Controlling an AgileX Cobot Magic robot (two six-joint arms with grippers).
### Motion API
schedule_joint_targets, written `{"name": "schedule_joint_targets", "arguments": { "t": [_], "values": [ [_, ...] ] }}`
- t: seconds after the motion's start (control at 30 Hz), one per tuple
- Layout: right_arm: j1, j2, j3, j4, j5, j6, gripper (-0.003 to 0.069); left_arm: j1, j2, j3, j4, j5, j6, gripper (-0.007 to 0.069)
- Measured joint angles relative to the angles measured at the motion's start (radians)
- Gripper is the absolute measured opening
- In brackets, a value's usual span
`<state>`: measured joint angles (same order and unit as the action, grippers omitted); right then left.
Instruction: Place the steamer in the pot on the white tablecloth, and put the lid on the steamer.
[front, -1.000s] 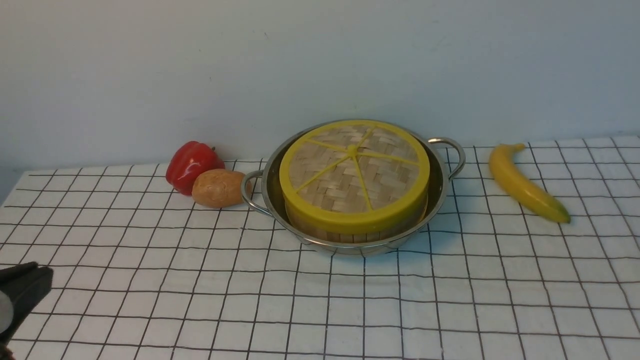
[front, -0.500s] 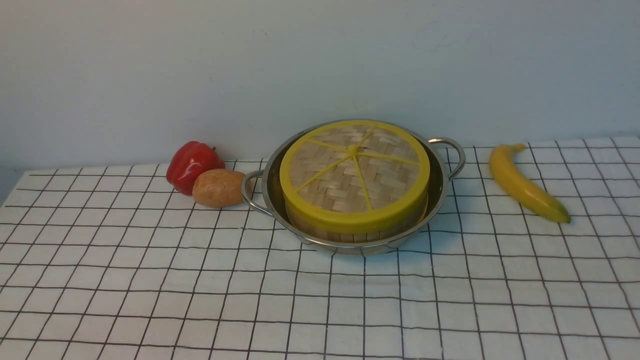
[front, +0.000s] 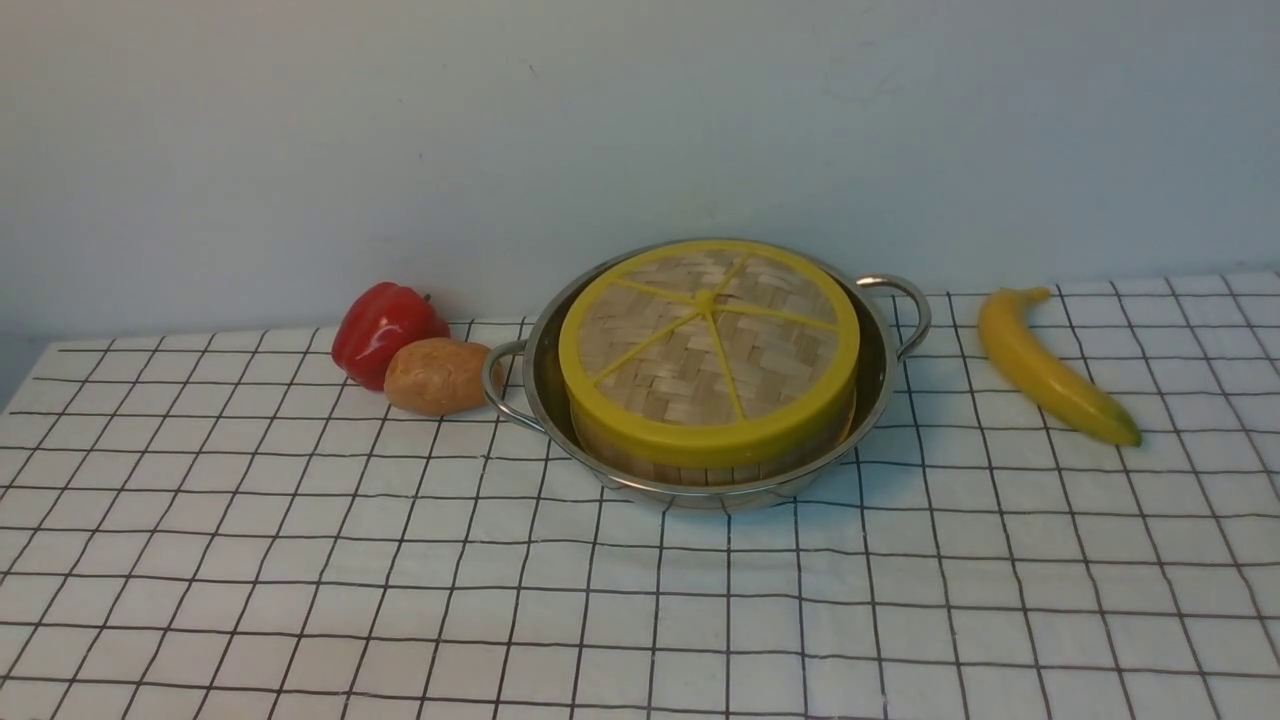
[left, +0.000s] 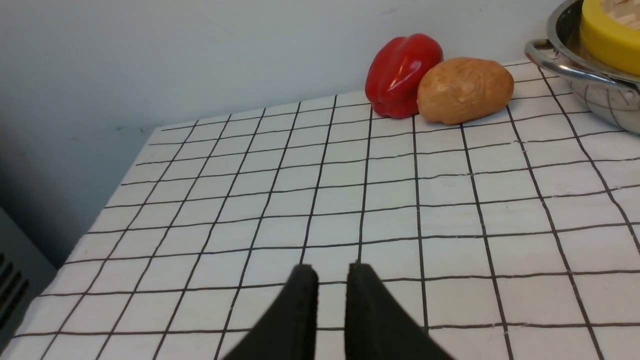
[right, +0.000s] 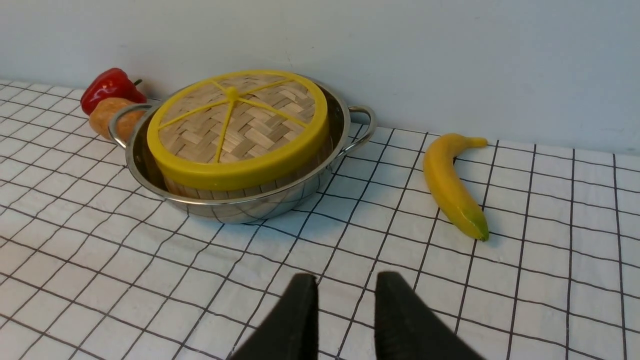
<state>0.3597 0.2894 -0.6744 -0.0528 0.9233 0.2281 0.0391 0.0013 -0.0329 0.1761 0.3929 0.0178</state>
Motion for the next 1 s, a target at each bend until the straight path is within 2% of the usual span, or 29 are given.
{"name": "schedule_joint_targets", "arguments": {
  "t": [0.43, 0.57, 0.7, 0.8, 0.83, 0.9, 1.0],
  "values": [
    [0.000, 0.000, 0.000, 0.000, 0.000, -0.001, 0.0215, 0.000, 0.000, 0.000, 0.000, 0.000, 0.000, 0.0106],
    [-0.002, 0.000, 0.002, -0.034, -0.010, -0.019, 0.0225, 0.000, 0.000, 0.000, 0.000, 0.000, 0.000, 0.0108],
    [-0.059, -0.002, 0.062, -0.092, -0.153, -0.024, 0.0239, 0.000, 0.000, 0.000, 0.000, 0.000, 0.000, 0.0118],
    [-0.137, -0.005, 0.158, -0.131, -0.323, -0.024, 0.0242, 0.000, 0.000, 0.000, 0.000, 0.000, 0.000, 0.0122],
    [-0.149, -0.006, 0.167, -0.133, -0.335, -0.024, 0.0242, 0.000, 0.000, 0.000, 0.000, 0.000, 0.000, 0.0124],
    [-0.225, -0.027, 0.281, -0.139, -0.459, -0.024, 0.0243, 0.000, -0.001, 0.000, 0.000, 0.000, 0.000, 0.0128],
    [-0.294, -0.077, 0.383, -0.136, -0.548, -0.024, 0.0243, 0.000, -0.001, 0.000, 0.000, 0.000, 0.000, 0.0128]
  ]
}}
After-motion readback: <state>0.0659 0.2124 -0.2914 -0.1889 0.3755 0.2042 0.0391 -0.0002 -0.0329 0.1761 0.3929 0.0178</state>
